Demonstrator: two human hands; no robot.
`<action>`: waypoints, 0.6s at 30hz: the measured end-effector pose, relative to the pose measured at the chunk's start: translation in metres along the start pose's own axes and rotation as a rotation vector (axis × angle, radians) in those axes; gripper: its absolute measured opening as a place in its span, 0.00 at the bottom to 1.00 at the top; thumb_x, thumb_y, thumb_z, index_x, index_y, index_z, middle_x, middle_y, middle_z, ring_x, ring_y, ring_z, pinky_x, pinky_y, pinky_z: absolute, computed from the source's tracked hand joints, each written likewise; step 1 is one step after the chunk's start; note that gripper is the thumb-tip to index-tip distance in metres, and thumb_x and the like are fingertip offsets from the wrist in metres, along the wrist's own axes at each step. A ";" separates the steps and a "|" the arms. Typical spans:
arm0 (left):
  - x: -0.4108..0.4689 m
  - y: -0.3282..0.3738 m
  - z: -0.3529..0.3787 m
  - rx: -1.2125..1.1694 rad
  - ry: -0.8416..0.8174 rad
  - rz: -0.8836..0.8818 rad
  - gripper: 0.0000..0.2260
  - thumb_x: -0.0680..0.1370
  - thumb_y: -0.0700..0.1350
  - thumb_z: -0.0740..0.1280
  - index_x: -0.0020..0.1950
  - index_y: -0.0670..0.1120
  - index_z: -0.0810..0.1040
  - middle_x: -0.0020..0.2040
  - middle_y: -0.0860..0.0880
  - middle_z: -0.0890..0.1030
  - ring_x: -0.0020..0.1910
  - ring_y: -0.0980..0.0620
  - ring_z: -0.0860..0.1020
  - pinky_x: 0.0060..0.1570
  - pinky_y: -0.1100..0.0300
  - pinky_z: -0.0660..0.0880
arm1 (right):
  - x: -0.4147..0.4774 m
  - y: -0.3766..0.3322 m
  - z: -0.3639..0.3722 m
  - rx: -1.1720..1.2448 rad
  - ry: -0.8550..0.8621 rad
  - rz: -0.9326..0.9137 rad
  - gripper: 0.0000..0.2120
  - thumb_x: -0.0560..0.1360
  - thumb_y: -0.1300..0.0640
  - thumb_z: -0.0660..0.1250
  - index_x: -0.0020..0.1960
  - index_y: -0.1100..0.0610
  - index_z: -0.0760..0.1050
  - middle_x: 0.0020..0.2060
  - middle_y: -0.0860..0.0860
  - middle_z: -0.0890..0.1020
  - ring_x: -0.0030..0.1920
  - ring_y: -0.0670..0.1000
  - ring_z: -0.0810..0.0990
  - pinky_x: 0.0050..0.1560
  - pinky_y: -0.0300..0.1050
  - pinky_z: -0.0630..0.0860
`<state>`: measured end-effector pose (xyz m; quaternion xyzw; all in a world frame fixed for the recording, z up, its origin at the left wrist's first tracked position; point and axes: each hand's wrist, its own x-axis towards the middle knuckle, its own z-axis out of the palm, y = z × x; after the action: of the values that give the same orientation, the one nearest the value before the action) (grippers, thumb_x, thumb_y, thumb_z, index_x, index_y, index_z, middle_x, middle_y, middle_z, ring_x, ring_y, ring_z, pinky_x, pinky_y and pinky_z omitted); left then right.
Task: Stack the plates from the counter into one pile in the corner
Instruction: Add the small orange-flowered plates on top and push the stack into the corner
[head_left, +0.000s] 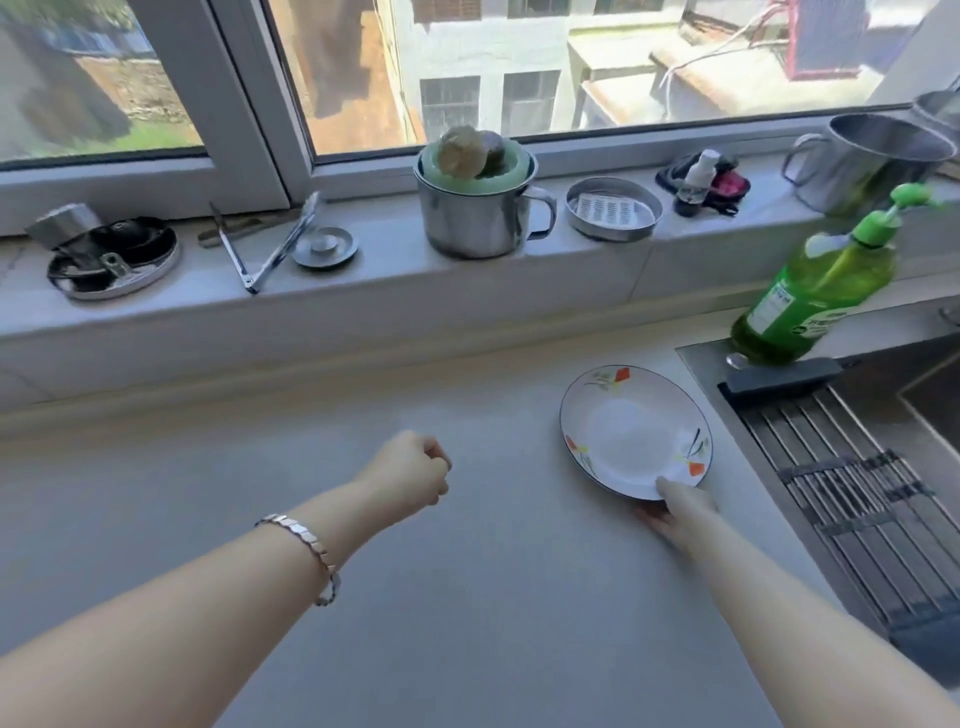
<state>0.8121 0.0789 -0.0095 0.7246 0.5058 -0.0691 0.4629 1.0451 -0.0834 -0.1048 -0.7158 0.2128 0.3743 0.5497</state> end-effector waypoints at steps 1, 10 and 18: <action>0.003 -0.003 0.000 -0.020 0.005 -0.018 0.09 0.76 0.34 0.54 0.46 0.41 0.74 0.40 0.43 0.79 0.35 0.48 0.76 0.30 0.64 0.67 | 0.003 0.002 -0.001 0.011 0.006 -0.003 0.19 0.77 0.67 0.58 0.68 0.65 0.65 0.65 0.62 0.72 0.64 0.63 0.73 0.54 0.55 0.74; -0.017 -0.049 -0.016 -0.177 0.071 -0.122 0.10 0.78 0.38 0.55 0.41 0.45 0.73 0.35 0.49 0.78 0.32 0.52 0.77 0.31 0.63 0.68 | -0.042 0.022 0.002 -0.218 -0.189 -0.187 0.16 0.75 0.68 0.62 0.63 0.66 0.71 0.54 0.62 0.78 0.46 0.59 0.78 0.36 0.45 0.79; -0.103 -0.107 -0.074 -0.438 0.316 -0.079 0.20 0.80 0.57 0.51 0.52 0.45 0.76 0.41 0.47 0.78 0.35 0.47 0.77 0.36 0.59 0.74 | -0.197 0.049 0.080 -0.492 -0.721 -0.315 0.06 0.74 0.66 0.63 0.44 0.58 0.77 0.35 0.54 0.83 0.28 0.49 0.82 0.28 0.39 0.79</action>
<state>0.6506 0.0718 0.0267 0.5887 0.6024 0.1379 0.5211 0.8614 -0.0434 0.0067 -0.6726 -0.1985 0.5508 0.4525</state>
